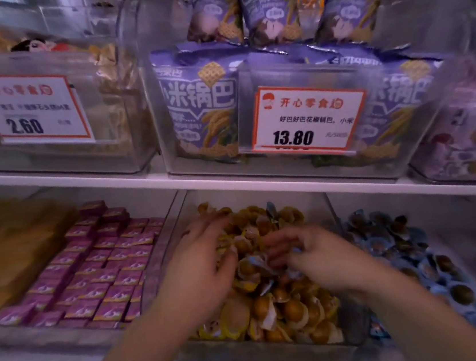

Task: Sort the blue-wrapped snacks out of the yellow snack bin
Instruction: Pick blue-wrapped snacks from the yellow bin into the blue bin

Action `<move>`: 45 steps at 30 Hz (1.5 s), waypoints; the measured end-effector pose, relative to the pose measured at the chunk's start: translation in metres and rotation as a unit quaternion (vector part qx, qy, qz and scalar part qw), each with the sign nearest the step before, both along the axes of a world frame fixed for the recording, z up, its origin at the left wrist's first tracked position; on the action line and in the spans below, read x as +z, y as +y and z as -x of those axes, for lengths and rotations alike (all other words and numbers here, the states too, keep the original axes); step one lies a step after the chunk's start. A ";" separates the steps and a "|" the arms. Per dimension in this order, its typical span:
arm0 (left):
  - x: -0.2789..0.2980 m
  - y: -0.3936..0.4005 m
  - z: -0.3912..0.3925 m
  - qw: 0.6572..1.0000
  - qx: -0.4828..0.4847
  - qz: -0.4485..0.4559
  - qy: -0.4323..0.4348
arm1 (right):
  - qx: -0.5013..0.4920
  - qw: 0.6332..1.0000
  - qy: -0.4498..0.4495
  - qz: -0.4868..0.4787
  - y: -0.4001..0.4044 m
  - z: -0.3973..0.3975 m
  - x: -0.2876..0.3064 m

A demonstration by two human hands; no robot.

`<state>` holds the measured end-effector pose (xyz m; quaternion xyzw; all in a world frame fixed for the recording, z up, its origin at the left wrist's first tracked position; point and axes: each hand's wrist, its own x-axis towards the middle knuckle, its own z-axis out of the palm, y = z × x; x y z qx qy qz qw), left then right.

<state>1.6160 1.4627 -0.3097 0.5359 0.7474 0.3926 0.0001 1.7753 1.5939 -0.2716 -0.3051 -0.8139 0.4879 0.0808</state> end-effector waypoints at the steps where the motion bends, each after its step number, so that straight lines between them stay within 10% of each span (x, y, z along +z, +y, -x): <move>1: -0.001 -0.002 -0.002 0.998 -0.039 0.027 0.044 | 0.030 0.996 -0.027 -0.073 0.000 -0.002 0.002; 7: -0.010 0.007 -0.005 0.979 -0.094 0.161 0.084 | 0.059 0.946 -0.051 -0.314 0.010 -0.013 0.019; 18: -0.005 0.004 0.001 0.968 0.051 0.166 0.179 | 0.081 0.943 -0.098 -0.308 0.009 0.019 -0.006; 24: -0.004 0.010 0.000 0.989 -0.013 0.142 0.035 | 0.143 0.947 -0.164 -0.237 0.003 0.040 -0.026; 30: -0.009 0.003 0.003 0.971 -0.001 0.202 0.127 | 0.118 0.946 -0.102 -0.283 0.005 0.037 -0.033; 40: -0.011 0.005 0.002 0.985 -0.005 0.161 0.063 | -0.112 0.972 0.123 -0.169 0.015 0.016 -0.011; 45: 0.010 0.010 -0.006 0.964 0.052 -0.107 -0.238 | -0.203 0.943 0.205 0.165 -0.005 0.006 -0.002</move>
